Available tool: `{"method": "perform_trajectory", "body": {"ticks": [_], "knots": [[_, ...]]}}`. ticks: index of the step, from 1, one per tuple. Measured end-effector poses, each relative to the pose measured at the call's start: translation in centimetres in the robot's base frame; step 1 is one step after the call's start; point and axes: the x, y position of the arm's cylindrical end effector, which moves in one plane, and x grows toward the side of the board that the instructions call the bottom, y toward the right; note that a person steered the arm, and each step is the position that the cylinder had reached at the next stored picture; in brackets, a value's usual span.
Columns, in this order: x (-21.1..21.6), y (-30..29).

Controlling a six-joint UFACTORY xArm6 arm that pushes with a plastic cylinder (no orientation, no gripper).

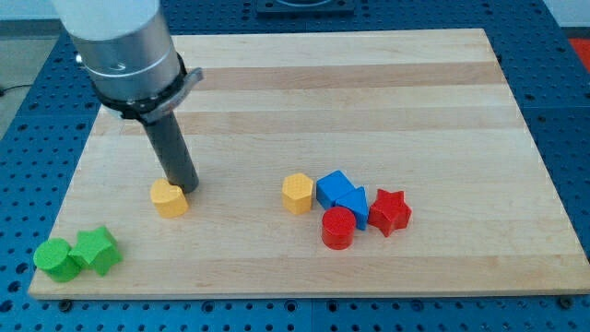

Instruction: Push the yellow heart into the green star

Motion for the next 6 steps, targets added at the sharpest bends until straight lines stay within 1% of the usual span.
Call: {"method": "perform_trajectory", "body": {"ticks": [1, 2, 4, 6], "knots": [[0.6, 2.1], [0.9, 0.8], [1.7, -4.1], [3.5, -8.0]]}}
